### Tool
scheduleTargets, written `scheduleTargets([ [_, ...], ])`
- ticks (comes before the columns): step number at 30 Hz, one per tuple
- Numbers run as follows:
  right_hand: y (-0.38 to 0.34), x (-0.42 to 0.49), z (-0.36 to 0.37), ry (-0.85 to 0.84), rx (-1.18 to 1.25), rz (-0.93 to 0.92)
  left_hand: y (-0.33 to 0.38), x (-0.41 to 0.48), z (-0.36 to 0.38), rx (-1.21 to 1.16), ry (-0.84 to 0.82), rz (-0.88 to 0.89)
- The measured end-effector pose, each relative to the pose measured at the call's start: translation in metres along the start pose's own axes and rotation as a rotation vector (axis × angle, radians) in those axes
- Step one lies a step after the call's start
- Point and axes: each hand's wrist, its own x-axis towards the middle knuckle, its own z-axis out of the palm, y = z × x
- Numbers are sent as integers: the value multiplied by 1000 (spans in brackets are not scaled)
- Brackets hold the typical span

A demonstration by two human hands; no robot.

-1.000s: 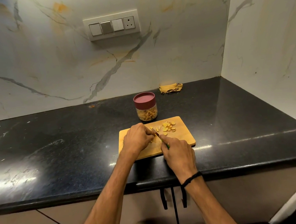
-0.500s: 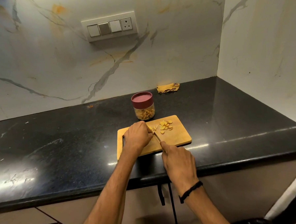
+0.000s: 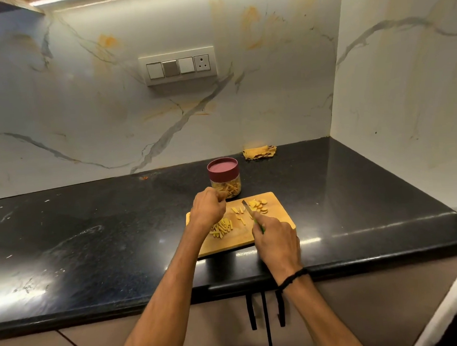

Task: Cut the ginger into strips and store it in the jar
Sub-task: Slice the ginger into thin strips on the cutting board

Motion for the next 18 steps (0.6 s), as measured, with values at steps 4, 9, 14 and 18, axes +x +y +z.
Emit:
scheduleTargets([
  [4, -2, 9, 15, 21, -93, 4, -7, 6, -2, -72, -7, -16],
  [9, -3, 1, 22, -45, -133, -44, -14, 10, 0, -197, -33, -45],
  [14, -4, 0, 21, -23, -104, -43, -14, 14, 4, -255, -62, -24],
  [18, -5, 2, 23, -37, -140, -15, -12, 13, 6, -289, -82, -10],
])
